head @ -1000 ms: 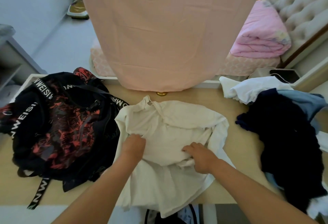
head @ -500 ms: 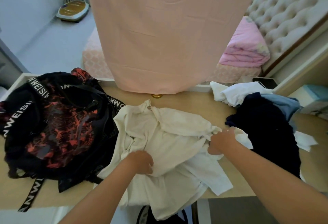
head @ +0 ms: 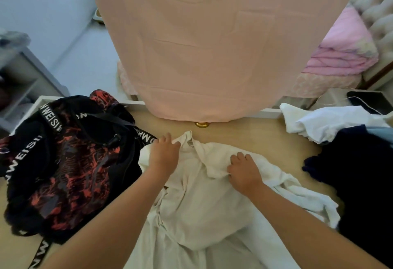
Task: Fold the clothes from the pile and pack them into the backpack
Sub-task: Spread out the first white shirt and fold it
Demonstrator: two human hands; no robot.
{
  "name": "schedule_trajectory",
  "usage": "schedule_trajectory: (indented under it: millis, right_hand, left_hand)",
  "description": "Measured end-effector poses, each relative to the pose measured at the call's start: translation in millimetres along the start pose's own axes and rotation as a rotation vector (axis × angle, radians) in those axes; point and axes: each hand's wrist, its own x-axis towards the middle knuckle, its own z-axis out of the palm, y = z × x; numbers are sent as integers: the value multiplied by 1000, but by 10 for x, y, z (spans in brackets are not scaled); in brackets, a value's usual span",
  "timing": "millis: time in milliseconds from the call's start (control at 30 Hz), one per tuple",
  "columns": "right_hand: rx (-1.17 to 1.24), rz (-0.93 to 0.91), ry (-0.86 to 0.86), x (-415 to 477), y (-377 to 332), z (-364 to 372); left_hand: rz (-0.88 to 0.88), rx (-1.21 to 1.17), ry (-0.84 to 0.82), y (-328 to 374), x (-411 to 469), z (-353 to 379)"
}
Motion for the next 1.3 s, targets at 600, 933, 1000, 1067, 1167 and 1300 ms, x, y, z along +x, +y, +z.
schedule_trajectory:
  millis: [600,933,1000,1067,1167,1300]
  right_hand:
    - [609,199,263,-2,168,-73]
    - [463,244,-119,-884,149,385]
    - [477,234,127,-1069,118,291]
    - [541,161,216,-1320,15,292]
    - [616,64,-75,-1642,-127,326]
    - [468,82,-95,-1872,-179,559]
  left_hand:
    - [182,-502,300,442,-126,375]
    - [233,-445,307,410,-953,1041]
    - [288,-572,342,429,-1132,900]
    - [413,-637,224,485,-1332,860]
    - [560,-503,-34,607,-1550,990]
    - [498,-455,-28,674,-1679,1225]
